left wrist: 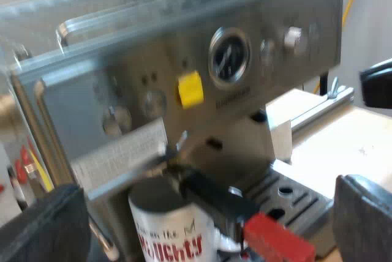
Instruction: Place mug into machine
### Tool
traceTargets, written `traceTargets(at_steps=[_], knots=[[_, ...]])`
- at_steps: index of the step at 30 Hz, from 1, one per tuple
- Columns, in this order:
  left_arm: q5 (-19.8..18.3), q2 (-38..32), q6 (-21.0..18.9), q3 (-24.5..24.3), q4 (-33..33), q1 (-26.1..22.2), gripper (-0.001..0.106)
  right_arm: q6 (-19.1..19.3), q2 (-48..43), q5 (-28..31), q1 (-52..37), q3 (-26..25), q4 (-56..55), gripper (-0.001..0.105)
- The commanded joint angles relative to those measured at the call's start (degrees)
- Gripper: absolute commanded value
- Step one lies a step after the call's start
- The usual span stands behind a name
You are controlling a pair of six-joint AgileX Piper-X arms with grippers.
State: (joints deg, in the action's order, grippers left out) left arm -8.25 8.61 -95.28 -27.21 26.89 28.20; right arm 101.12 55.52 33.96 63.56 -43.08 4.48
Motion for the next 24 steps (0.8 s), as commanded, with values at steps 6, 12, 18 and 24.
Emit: traceTargets(at_steps=[6,12,18,24], knots=[[0.32,0.03,-0.43,-4.67,3.64,0.28,0.081,-0.98,4.94,0.42,0.06,-5.74,-0.46,0.0],[-0.06,0.03,-0.43,-5.11,5.2,0.28,0.081,-2.38,10.79,0.42,0.06,-9.0,0.45,0.0],[-0.58,0.03,-2.55,-5.11,6.8,0.28,0.081,-2.4,17.35,0.42,0.06,-13.91,3.55,0.0],[-1.04,0.03,-2.55,-5.11,7.07,0.28,0.081,-2.26,21.94,0.42,0.06,-17.73,4.68,0.0]])
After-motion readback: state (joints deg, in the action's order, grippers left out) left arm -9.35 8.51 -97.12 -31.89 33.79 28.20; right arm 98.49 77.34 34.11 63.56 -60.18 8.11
